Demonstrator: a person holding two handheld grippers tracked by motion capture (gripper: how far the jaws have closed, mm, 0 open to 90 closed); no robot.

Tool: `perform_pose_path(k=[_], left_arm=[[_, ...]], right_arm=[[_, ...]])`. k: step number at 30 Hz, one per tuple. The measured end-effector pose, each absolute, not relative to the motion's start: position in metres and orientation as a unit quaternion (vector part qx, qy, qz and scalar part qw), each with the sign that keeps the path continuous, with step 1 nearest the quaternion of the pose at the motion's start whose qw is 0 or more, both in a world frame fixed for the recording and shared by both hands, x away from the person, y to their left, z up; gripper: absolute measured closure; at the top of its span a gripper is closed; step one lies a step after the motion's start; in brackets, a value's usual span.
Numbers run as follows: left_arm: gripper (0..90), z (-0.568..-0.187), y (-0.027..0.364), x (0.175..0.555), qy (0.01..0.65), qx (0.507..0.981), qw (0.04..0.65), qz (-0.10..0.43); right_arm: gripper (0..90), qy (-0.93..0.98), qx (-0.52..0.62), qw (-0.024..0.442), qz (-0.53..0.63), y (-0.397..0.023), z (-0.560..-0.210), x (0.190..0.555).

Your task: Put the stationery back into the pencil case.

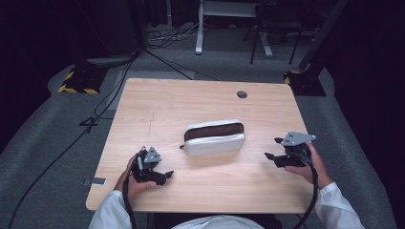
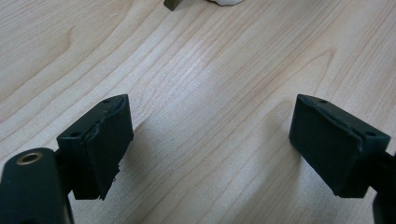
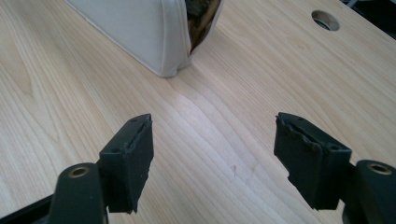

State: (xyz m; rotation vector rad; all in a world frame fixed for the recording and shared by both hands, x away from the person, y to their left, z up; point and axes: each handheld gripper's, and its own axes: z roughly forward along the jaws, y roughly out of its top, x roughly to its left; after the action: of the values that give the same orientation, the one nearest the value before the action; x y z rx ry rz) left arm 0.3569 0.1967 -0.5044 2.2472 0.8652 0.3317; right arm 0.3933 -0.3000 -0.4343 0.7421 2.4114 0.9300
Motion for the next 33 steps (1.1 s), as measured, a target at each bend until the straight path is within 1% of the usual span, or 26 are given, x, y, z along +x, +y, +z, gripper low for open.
perform_pose_path(k=[10,18,28,33], left_arm=[[14.0,-0.504,0.197,0.357,0.334,0.867,0.348,0.128],[14.0,-0.504,0.197,0.357,0.334,0.867,0.348,0.128],[14.0,-0.504,0.197,0.357,0.334,0.867,0.348,0.128],[14.0,-0.504,0.197,0.357,0.335,0.866,0.348,0.128]], right_arm=[[27.7,0.873,0.283,0.233,0.32,-0.315,-0.452,0.378],[26.5,0.866,0.308,0.229,0.32,-0.333,-0.471,0.362],[22.9,0.85,0.355,0.204,0.33,-0.355,-0.496,0.345],[20.2,0.836,0.377,0.186,0.354,-0.362,-0.502,0.343]])
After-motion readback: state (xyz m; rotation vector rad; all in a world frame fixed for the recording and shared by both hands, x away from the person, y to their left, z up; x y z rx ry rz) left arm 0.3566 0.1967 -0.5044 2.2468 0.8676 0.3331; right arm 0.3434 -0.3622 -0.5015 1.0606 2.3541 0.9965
